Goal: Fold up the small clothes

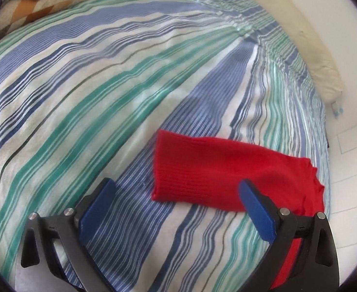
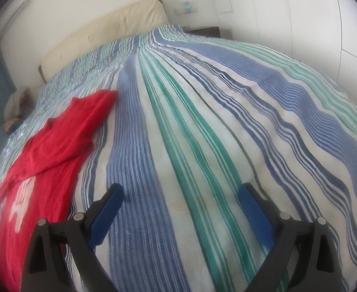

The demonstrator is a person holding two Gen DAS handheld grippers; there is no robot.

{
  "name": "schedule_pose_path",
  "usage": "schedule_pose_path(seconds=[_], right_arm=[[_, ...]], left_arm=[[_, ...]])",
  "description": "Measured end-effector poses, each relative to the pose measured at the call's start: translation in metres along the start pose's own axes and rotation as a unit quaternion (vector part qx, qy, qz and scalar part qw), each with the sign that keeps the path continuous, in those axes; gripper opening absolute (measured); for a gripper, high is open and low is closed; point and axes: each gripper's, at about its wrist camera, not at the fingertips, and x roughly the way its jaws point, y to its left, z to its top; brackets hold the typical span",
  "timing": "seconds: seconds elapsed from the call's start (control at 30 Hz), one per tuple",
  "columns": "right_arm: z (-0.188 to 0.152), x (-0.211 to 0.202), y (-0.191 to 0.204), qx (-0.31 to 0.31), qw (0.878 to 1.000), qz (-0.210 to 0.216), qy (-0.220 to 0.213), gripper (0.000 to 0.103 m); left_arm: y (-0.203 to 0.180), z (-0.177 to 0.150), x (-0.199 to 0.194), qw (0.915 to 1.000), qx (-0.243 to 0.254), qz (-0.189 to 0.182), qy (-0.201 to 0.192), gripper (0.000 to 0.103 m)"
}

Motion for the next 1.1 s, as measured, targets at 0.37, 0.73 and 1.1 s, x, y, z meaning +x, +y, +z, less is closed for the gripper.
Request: schedule_pose_path(seconds=[0.37, 0.73, 1.1], right_arm=[[-0.001, -0.002, -0.003, 0.006, 1.000, 0.001, 0.001, 0.095], [-0.001, 0.001, -0.001, 0.005, 1.000, 0.000, 0.003, 0.095], [-0.002, 0.001, -0.001, 0.006, 1.000, 0.001, 0.003, 0.095]], left_arm=[[-0.099, 0.012, -0.032, 0.9938, 0.105, 0.007, -0.035, 0.007], [-0.388, -0.059, -0.087, 0.9205, 0.351, -0.163, -0.054, 0.007], [-0.387, -0.085, 0.000, 0.9414, 0.310, -0.132, 0.011, 0.095]])
